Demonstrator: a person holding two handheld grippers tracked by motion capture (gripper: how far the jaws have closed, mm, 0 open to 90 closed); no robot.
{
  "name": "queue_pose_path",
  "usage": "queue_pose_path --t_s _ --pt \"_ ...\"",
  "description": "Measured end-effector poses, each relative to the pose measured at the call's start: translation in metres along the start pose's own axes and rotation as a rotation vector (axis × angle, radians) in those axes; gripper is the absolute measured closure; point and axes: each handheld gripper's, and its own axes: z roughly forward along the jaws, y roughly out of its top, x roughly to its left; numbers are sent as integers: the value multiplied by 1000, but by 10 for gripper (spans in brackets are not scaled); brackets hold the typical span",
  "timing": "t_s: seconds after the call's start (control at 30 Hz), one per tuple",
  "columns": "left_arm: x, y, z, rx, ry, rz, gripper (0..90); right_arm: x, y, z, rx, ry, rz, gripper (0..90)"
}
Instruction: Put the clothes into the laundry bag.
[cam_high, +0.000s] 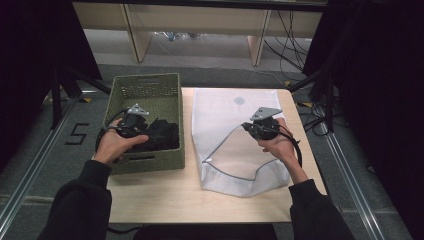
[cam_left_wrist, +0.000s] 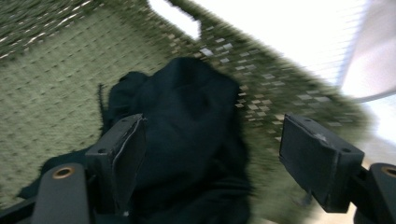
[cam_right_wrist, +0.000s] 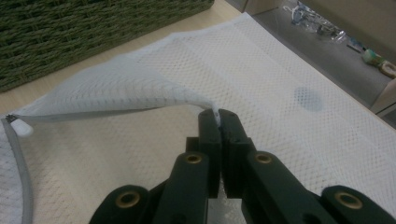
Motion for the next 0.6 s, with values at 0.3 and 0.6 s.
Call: queue_pose_path --t_s 0.3,0.6 --pt "33 2 19 84 2 9 217 1 0 0 3 14 8 899" --pt "44 -3 45 181 -60 54 198 0 -1 3 2 10 9 898"
